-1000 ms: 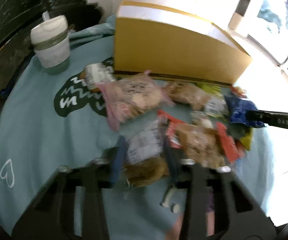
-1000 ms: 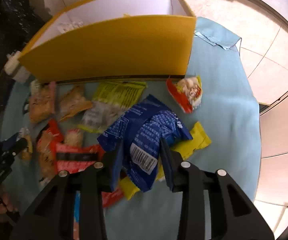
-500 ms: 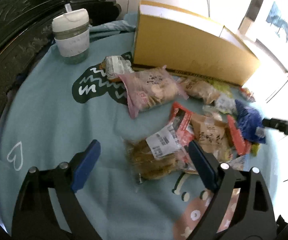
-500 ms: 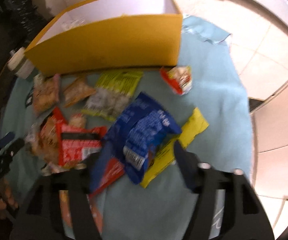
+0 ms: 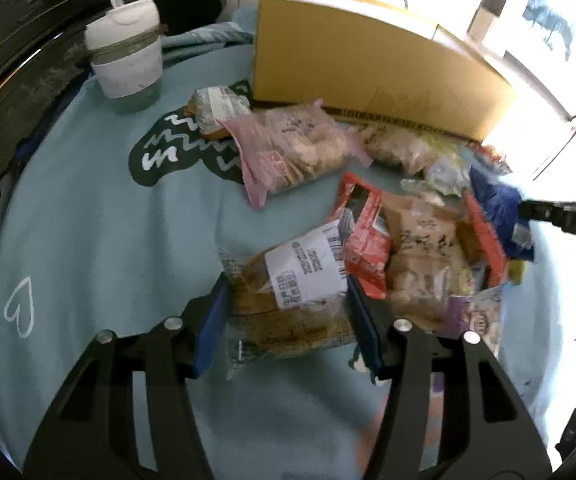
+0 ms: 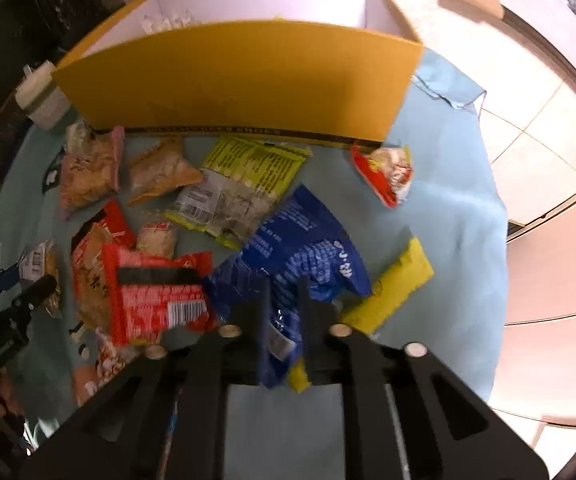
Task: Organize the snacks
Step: 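Grasp the barcode-labelled bread bag with the left tool while the right tool grasps the blue packet, then lift both packets over the yellow box and open both tools to drop them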
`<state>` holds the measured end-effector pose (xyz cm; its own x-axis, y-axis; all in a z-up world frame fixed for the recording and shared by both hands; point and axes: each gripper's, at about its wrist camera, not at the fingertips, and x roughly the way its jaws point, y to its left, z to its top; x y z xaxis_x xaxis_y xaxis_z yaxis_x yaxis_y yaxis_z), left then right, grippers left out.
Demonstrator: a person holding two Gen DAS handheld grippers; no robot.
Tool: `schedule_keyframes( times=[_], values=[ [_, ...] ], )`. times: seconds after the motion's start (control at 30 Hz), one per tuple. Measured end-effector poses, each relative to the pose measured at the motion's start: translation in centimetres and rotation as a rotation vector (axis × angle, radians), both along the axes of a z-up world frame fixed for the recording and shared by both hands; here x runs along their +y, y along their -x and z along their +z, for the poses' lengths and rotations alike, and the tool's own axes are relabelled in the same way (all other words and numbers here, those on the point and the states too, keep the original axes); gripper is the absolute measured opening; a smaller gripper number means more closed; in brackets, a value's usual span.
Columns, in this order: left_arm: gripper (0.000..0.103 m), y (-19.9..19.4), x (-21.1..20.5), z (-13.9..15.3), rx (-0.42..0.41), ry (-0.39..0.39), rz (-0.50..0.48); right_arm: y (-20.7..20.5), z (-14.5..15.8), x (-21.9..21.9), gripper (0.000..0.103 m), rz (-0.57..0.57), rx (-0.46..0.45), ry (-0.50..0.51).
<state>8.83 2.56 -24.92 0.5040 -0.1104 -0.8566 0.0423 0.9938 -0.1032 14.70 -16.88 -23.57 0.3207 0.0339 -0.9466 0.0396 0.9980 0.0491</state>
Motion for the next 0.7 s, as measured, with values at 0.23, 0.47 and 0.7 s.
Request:
schedule_keyframes(
  times=[0.23,0.47,0.7],
  values=[
    [0.057,0.5,0.7,-0.7,0.028,-0.012,0.021,0.6,0.6,-2.3,0.072,-0.147,-0.036,-0.026],
    [0.058,0.5,0.4,-1.3,0.045,-0.012,0.013,-3.3,-1.1,1.1,0.079,-0.162,0.061,0.080],
    [0.058,0.6,0.2,-1.5,0.051,-0.022,-0.006,-3.6,-3.4,3.5,0.065,-0.021,0.058,0.172]
  ],
)
